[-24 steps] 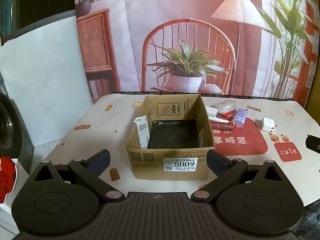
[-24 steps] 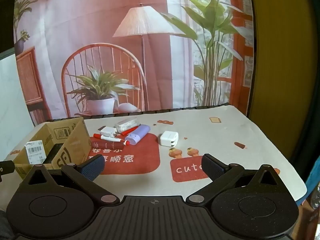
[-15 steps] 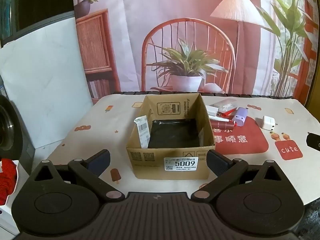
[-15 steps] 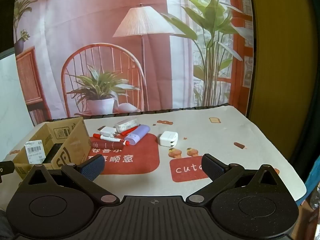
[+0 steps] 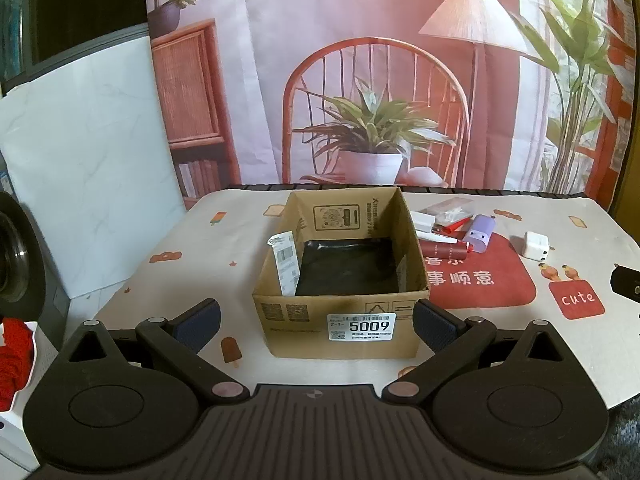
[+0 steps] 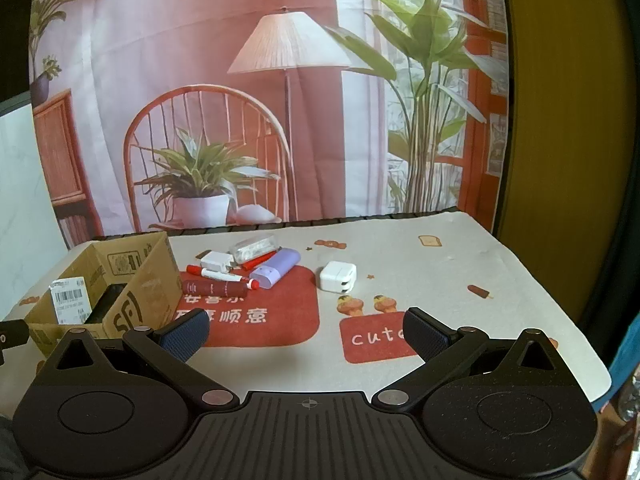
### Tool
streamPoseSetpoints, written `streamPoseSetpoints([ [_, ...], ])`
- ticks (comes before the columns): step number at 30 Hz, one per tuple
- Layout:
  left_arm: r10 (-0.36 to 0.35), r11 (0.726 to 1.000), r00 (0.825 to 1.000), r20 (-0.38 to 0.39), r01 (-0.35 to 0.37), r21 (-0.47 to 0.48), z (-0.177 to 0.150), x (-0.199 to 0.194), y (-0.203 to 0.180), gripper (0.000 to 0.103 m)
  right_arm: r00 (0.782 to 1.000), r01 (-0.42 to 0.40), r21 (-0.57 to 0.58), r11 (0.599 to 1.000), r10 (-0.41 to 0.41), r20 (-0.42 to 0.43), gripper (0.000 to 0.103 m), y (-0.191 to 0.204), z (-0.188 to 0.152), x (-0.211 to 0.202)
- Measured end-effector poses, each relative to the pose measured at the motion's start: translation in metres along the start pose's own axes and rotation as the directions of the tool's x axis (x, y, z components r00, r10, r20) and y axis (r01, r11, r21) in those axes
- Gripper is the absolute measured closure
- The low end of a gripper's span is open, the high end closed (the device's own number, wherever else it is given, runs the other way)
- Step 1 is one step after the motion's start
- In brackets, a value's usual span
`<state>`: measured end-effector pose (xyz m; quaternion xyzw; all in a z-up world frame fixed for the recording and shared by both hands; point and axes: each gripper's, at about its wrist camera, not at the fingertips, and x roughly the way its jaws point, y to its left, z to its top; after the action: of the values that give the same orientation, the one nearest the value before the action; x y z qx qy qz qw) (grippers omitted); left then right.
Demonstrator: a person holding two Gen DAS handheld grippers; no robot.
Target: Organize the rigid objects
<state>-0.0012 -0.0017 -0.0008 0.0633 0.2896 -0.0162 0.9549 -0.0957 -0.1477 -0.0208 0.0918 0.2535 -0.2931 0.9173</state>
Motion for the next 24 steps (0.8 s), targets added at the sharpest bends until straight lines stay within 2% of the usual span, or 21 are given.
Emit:
streamPoseSetpoints([
  [24,-0.013,1.0,1.0,-0.001,0.013,-0.006,0.0006,-0.0001,0.0016,0.0,1.0,-0.001,-0.005,1.0,0.001,-0.002,0.0,-0.0001,-0.0015,0.0017],
])
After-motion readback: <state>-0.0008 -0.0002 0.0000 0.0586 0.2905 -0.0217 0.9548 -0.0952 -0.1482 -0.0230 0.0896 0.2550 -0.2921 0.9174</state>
